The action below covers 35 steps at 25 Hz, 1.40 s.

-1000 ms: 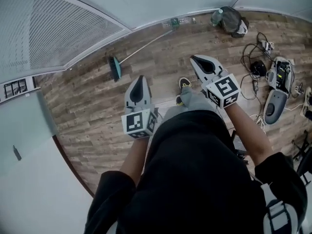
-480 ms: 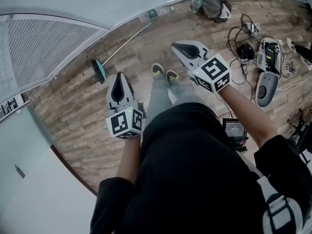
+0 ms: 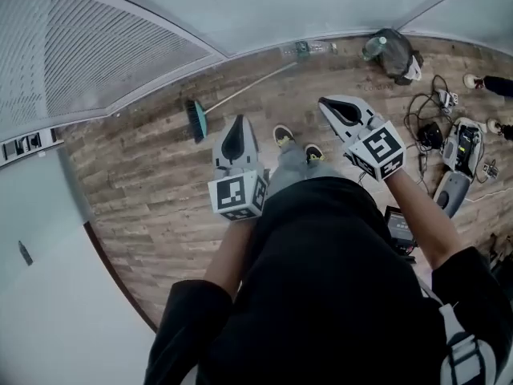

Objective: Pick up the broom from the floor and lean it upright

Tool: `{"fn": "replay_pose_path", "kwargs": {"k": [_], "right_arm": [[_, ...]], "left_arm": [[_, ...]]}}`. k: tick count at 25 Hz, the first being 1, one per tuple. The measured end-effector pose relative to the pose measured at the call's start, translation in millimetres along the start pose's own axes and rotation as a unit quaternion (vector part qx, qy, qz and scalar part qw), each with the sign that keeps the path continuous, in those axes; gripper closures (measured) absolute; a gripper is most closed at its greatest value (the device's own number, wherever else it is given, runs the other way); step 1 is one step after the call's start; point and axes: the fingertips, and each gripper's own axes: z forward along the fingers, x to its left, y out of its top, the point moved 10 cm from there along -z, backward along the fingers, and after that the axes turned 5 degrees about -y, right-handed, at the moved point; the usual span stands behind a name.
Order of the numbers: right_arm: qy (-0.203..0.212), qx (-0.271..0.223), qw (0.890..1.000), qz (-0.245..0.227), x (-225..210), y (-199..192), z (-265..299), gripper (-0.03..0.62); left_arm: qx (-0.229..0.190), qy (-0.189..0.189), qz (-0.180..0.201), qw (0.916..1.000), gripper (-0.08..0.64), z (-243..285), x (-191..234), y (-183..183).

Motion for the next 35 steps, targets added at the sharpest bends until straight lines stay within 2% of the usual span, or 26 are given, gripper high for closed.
{"fn": "replay_pose_path", "kwargs": {"k": [4, 10, 13, 17, 19, 21, 24, 27, 29, 31, 35], "right_arm": [[-0.001, -0.011, 1.000, 0.012, -1.1, 24.7, 45.2, 0.574], [-0.017, -0.008, 0.999, 0.044, -16.6, 35.2, 77.5, 0.574], [-0.015, 0.005, 0.997, 0.069, -25.9, 28.7, 83.2, 0.574], [-0.008, 0.022, 0.994, 0.111, -51.2, 21.3, 85.8, 0.574], [-0.014, 0.030, 0.991, 0.132, -63.8, 14.9, 90.9, 0.574], [-0.024, 0.039, 0.987, 0.155, -76.9, 5.5, 102.0, 0.574], [-0.036, 0.071, 0.980, 0.182, -99.4, -14.8, 125.4, 0.574], [-0.056, 0.128, 0.969, 0.203, -115.2, -27.6, 152.7, 0.574], [-0.055, 0.137, 0.963, 0.227, -114.5, -29.9, 165.3, 0.574], [-0.046, 0.136, 0.960, 0.240, -116.9, -32.5, 174.5, 0.574], [-0.040, 0.156, 0.958, 0.237, -126.0, -40.6, 193.9, 0.574]], "left_arm": [[-0.008, 0.006, 0.008, 0.9999, 0.538, 9.1, 38.9, 6.9], [0.015, -0.004, -0.011, 0.9998, 0.538, 37.7, 70.6, 8.2], [0.037, -0.024, -0.008, 0.9990, 0.538, 57.1, 74.3, 8.7], [0.069, -0.069, 0.022, 0.9950, 0.538, 100.0, 68.3, 22.5], [0.095, -0.095, 0.042, 0.9900, 0.538, 119.1, 65.7, 26.2], [0.134, -0.123, 0.071, 0.9807, 0.538, 140.8, 66.0, 25.5], [0.193, -0.171, 0.103, 0.9607, 0.538, 178.8, 68.6, 14.0], [0.263, -0.196, 0.149, 0.9330, 0.538, 213.9, 80.6, -3.5], [0.317, -0.203, 0.177, 0.9093, 0.538, 227.6, 92.5, -16.1], [0.361, -0.210, 0.189, 0.8889, 0.538, 241.2, 102.3, -29.5], [0.424, -0.206, 0.188, 0.8618, 0.538, 264.8, 129.9, -58.9]]}}
